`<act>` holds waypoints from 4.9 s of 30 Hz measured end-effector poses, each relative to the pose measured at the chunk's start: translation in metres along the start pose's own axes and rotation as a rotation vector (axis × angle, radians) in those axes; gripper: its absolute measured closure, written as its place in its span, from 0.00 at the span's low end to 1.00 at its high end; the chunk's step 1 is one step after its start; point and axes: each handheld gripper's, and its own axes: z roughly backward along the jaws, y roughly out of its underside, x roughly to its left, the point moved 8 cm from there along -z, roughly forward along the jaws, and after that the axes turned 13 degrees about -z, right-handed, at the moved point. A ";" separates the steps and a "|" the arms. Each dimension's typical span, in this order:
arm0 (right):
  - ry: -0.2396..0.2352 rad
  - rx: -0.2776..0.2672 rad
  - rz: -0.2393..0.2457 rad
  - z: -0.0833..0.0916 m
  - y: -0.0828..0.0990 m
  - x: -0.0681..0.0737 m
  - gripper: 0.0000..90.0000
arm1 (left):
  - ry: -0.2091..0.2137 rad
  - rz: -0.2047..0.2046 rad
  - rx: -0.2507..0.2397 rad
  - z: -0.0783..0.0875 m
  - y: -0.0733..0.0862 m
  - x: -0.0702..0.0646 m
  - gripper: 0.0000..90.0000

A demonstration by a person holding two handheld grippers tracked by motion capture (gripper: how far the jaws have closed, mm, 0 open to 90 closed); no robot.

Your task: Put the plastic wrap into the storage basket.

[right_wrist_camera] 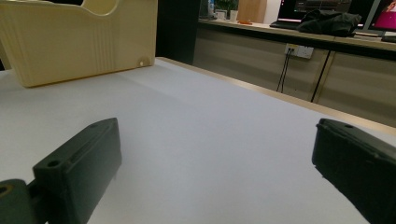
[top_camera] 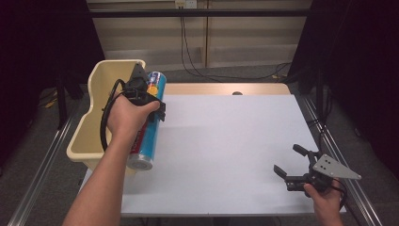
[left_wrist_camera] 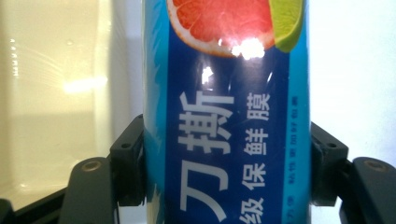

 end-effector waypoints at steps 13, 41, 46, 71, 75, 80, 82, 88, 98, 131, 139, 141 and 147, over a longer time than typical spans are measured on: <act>-0.001 0.001 0.003 -0.001 0.000 0.000 0.01 | -0.023 0.005 -0.012 0.015 0.000 0.017 0.36; -0.003 -0.005 0.009 0.000 -0.001 0.001 0.01 | -0.082 0.046 -0.012 0.027 0.015 0.064 0.36; -0.007 -0.003 0.012 -0.001 0.000 0.003 0.01 | -0.085 0.041 0.001 0.024 0.020 0.068 0.36; -0.002 -0.002 0.013 -0.002 0.000 0.002 0.01 | -0.087 0.047 0.034 0.007 0.035 0.083 0.36; -0.005 -0.002 0.017 -0.002 0.000 0.003 0.01 | -0.087 0.048 0.044 0.003 0.037 0.084 0.36; -0.005 -0.002 0.016 -0.002 0.000 0.003 0.01 | -0.085 0.047 0.055 0.000 0.040 0.086 0.36; -0.005 -0.002 0.016 -0.002 0.000 0.003 0.01 | -0.089 0.050 0.056 -0.001 0.041 0.087 0.36; -0.005 -0.002 0.016 -0.002 0.000 0.003 0.01 | -0.091 0.047 0.062 -0.003 0.043 0.088 0.36; -0.006 0.002 0.016 -0.002 0.001 0.003 0.01 | -0.089 0.050 0.073 -0.005 0.044 0.091 0.36; -0.008 0.003 0.017 -0.001 0.000 0.003 0.02 | -0.099 0.074 0.064 -0.006 0.033 0.095 0.35; -0.008 -0.001 0.020 -0.002 0.000 0.003 0.02 | -0.092 0.079 0.070 -0.007 0.034 0.097 0.35; -0.006 -0.001 0.019 -0.002 0.000 0.003 0.02 | -0.097 0.082 0.072 -0.007 0.035 0.097 0.35; -0.009 0.002 0.021 -0.002 0.000 0.004 0.02 | -0.087 0.092 0.076 -0.009 0.036 0.097 0.35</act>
